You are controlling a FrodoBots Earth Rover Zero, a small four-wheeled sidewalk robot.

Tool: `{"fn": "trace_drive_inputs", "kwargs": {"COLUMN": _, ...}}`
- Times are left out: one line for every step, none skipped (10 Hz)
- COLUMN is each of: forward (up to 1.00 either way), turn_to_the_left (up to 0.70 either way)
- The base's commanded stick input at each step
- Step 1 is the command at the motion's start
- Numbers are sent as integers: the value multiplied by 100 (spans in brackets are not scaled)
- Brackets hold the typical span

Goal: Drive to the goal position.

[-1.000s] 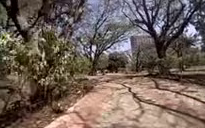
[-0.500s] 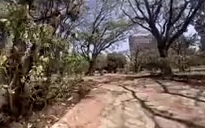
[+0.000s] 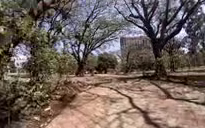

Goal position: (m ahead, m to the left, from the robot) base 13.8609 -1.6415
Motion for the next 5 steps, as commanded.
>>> {"fn": "trace_drive_inputs", "kwargs": {"forward": 100, "turn_to_the_left": 0}}
{"fn": "trace_drive_inputs", "kwargs": {"forward": 100, "turn_to_the_left": 0}}
{"fn": "trace_drive_inputs", "kwargs": {"forward": 100, "turn_to_the_left": 0}}
{"fn": "trace_drive_inputs", "kwargs": {"forward": 100, "turn_to_the_left": 0}}
{"fn": "trace_drive_inputs", "kwargs": {"forward": 100, "turn_to_the_left": 0}}
